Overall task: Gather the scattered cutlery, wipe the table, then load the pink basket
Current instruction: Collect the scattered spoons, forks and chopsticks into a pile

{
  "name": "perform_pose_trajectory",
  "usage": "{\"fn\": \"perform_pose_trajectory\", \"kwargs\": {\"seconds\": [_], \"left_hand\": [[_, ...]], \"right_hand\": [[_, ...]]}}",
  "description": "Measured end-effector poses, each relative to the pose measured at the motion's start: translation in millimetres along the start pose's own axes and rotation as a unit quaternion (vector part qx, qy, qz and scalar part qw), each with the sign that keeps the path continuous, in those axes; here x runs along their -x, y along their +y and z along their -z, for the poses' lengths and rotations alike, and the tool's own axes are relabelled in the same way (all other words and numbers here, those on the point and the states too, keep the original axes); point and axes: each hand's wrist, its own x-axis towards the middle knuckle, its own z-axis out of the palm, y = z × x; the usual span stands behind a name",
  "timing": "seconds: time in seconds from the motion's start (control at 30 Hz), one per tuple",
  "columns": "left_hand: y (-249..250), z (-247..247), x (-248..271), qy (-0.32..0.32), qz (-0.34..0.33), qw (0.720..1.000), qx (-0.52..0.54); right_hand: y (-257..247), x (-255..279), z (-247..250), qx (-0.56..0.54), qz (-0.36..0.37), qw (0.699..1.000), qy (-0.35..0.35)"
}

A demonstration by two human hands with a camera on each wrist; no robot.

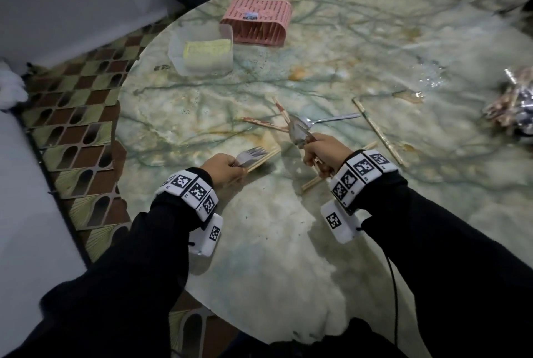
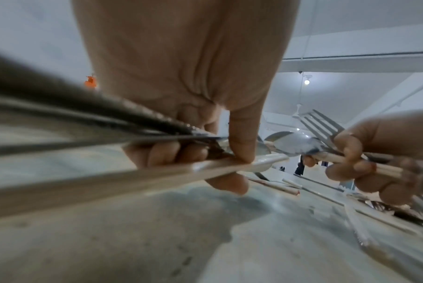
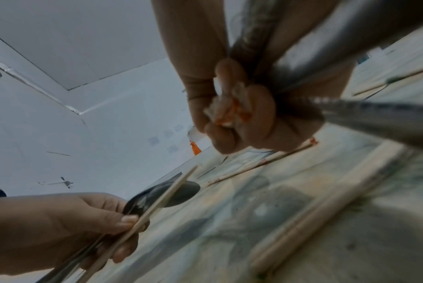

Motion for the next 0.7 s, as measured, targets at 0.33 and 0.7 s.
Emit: {"fn": "perform_pose_trajectory", "kwargs": {"seconds": [0.33, 0.7], "left_hand": [[29.7, -18.3, 3.8, 0.044, -0.085, 0.987, 0.131], [67.0, -21.6, 2.0, 0.044, -0.095, 0.978, 0.18]], "right_hand": [[26.5, 28.2, 26.7, -0.106, 0.052, 0.993, 0.018], [45.4, 40.9, 35.2, -0.217, 0.009, 0.974, 0.072]]}}
